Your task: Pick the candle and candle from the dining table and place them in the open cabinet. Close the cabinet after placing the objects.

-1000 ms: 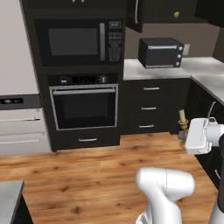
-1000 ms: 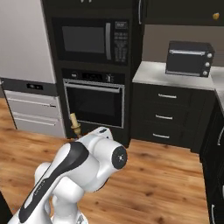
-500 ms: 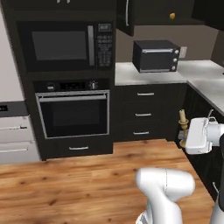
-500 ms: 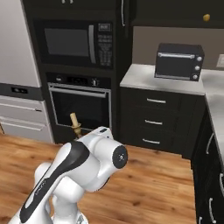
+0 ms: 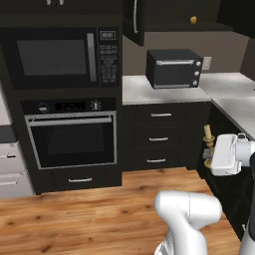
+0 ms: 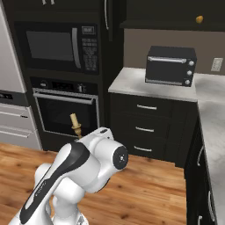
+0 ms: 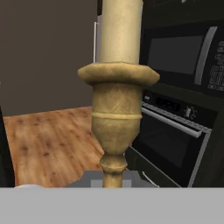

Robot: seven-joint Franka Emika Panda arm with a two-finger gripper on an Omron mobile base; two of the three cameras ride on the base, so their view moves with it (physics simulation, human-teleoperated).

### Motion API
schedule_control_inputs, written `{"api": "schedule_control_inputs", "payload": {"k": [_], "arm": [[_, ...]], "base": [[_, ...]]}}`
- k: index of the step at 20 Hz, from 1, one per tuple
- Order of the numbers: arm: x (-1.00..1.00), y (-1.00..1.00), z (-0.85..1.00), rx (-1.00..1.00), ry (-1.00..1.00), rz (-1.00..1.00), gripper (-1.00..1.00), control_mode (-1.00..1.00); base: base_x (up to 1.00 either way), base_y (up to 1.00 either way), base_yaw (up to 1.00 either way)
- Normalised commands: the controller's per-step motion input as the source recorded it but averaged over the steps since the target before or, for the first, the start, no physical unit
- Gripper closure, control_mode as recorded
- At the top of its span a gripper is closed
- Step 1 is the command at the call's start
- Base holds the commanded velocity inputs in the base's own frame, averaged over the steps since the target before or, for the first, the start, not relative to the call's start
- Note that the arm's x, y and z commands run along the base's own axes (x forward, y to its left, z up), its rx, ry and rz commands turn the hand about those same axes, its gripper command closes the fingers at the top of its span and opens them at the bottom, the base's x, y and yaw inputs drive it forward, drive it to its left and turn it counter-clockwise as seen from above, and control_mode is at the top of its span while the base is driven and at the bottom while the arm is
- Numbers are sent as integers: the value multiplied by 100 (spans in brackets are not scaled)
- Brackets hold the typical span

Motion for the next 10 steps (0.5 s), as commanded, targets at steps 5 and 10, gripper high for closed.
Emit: {"api": "schedule_control_inputs", "payload": {"k": [5, 10], "arm": [[0, 0, 0, 0, 0, 0, 100, 100], [0, 0, 0, 0, 0, 0, 100, 100]], "base": [[53, -43, 0], [56, -38, 0]]}}
